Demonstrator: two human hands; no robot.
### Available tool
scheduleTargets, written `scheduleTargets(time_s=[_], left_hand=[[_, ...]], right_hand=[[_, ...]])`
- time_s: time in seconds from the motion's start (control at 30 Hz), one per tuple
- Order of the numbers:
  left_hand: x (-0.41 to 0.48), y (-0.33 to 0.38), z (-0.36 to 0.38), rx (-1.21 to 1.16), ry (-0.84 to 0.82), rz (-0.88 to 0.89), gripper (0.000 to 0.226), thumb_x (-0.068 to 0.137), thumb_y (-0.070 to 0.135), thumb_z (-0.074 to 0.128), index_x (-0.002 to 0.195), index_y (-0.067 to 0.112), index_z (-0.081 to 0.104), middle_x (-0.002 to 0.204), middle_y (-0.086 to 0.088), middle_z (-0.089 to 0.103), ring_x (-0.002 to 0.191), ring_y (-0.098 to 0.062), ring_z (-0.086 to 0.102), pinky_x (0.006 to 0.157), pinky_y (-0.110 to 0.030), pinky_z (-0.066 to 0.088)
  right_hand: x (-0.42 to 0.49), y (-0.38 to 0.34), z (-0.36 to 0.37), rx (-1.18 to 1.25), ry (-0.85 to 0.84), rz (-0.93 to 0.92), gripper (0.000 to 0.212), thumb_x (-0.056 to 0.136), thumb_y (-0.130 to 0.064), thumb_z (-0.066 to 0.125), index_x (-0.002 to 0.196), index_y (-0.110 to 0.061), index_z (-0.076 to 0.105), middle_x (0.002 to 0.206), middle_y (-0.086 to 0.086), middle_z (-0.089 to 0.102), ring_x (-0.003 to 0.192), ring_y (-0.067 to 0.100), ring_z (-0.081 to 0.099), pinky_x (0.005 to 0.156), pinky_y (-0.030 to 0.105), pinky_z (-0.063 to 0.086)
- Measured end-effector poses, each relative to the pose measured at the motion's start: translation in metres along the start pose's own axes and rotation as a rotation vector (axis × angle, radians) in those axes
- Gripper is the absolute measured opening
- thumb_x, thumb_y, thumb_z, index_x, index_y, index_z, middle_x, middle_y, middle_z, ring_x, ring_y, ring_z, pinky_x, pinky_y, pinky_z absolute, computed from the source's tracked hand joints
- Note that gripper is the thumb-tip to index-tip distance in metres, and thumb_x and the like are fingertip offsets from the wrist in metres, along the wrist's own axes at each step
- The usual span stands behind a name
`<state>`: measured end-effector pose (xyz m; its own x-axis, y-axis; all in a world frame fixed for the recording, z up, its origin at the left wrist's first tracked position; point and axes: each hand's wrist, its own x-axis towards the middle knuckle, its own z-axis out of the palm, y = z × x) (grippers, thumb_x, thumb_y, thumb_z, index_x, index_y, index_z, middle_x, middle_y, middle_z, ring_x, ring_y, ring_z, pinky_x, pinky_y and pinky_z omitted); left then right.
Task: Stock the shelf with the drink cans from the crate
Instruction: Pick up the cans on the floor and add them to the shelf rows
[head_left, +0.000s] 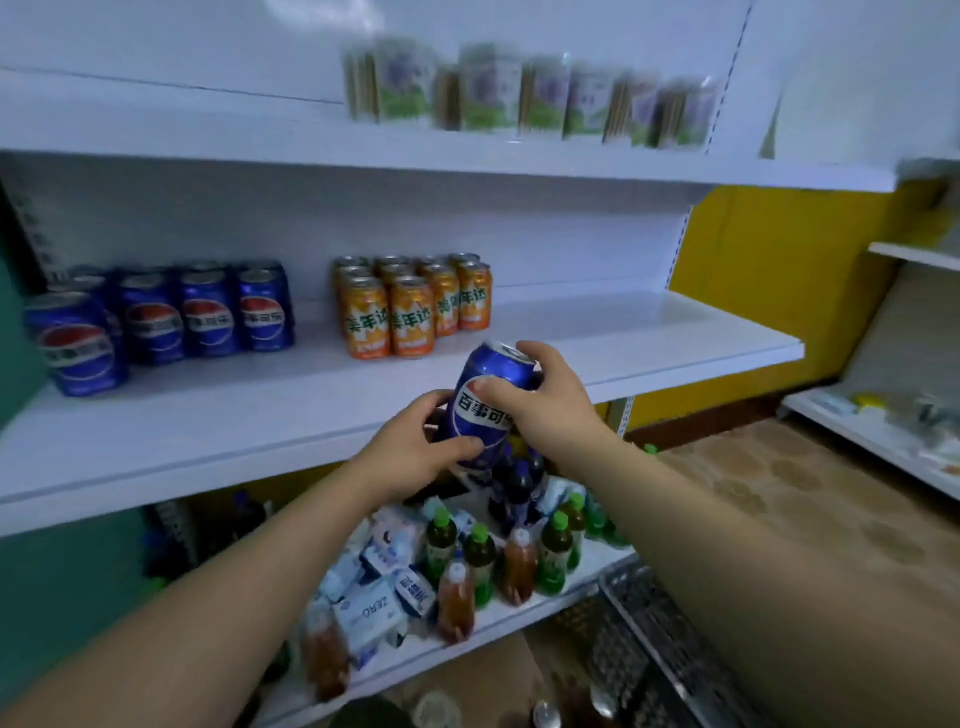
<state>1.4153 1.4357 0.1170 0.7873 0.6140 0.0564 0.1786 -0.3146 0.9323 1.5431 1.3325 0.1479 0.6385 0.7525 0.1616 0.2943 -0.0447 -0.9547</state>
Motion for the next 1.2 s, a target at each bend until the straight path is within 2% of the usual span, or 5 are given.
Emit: scheduleTargets(time_s=[0.2,0.4,0.6,0.9,1.2], left_hand=[[-0.019,-0.034,-0.124,0.511,0.245,-0.150,0.060,0.089,0.044,0.059,0.142,0.021,0.041,0.145,-0.001,0.044,0.131,-0.018,0.044,0.105,-0.032,0.036],[-0.066,-0.102,-0.241,0.963,0.221,-0.510,0.072,0.090,0.065,0.033,0.150,0.025,0.025,0.159,0.000,0.019,0.145,-0.020,0.020,0.117,-0.043,0.019],[-0.080,-0.122,-0.280,1.084,0.258,-0.610,0.074,0.087,0.073,0.019,0.151,0.039,0.007,0.161,0.006,-0.003,0.148,-0.020,-0.002,0.117,-0.057,0.004],[-0.080,-0.135,-0.284,1.121,0.284,-0.563,0.077,0.084,0.076,0.015,0.151,0.039,0.002,0.161,0.007,-0.005,0.148,-0.017,-0.004,0.119,-0.051,0.004],[-0.083,-0.138,-0.284,1.110,0.293,-0.551,0.079,0.084,0.077,0.014,0.151,0.039,0.001,0.161,0.007,-0.006,0.148,-0.016,-0.006,0.119,-0.050,0.003]], right_hand=[[0.032,-0.030,0.075,0.012,-0.145,-0.089,0.074,0.078,-0.024,0.078,0.139,-0.029,0.037,0.125,-0.004,0.050,0.114,0.021,0.054,0.094,0.038,0.051],[0.060,-0.043,0.149,-0.055,-0.276,-0.110,0.077,0.080,-0.019,0.076,0.143,-0.028,0.033,0.136,-0.002,0.047,0.121,0.021,0.049,0.098,0.040,0.048],[0.081,-0.049,0.220,-0.067,-0.363,-0.158,0.072,0.080,-0.018,0.075,0.140,-0.029,0.036,0.133,-0.003,0.051,0.116,0.016,0.050,0.095,0.036,0.045],[0.111,-0.067,0.325,-0.145,-0.429,-0.269,0.081,0.084,-0.020,0.073,0.150,-0.029,0.026,0.152,0.001,0.033,0.136,0.023,0.037,0.109,0.039,0.039],[0.132,-0.075,0.370,-0.163,-0.456,-0.245,0.079,0.088,-0.020,0.070,0.151,-0.030,0.023,0.154,-0.002,0.032,0.137,0.021,0.037,0.106,0.034,0.038]])
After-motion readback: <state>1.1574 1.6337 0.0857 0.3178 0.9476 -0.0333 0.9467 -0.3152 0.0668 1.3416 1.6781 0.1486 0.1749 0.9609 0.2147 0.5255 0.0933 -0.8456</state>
